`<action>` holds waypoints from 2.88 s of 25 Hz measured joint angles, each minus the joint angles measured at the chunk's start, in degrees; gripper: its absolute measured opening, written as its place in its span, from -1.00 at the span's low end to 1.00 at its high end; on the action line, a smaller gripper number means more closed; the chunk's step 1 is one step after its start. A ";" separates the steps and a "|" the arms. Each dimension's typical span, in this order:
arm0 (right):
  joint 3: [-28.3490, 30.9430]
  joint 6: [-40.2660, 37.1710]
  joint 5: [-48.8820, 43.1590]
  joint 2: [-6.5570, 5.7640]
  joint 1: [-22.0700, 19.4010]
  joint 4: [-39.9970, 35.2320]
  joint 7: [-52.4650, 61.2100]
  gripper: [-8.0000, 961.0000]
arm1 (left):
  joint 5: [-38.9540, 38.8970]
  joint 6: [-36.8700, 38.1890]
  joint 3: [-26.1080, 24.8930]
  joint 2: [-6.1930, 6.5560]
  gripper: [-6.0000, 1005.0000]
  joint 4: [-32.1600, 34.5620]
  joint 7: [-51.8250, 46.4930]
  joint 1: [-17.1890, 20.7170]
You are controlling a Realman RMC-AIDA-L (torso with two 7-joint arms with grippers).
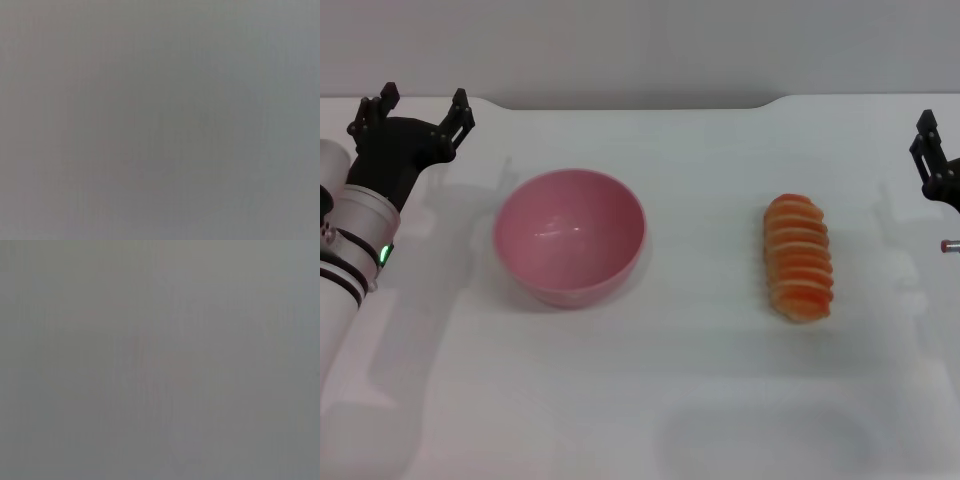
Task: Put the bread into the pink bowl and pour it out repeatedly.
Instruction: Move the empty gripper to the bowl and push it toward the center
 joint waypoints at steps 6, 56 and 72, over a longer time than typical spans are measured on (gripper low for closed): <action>0.00 0.04 -0.06 -0.03 0.04 0.31 0.00 0.38 | 0.00 0.11 0.20 0.00 0.69 0.00 0.02 -0.06; -0.08 -0.41 -0.14 -0.01 0.06 0.00 0.03 0.37 | 0.00 0.45 0.30 0.00 0.62 0.00 0.11 0.11; -0.08 -0.27 -0.14 0.06 -0.14 0.00 0.03 0.37 | 0.00 0.47 0.30 0.00 0.60 0.10 0.11 0.38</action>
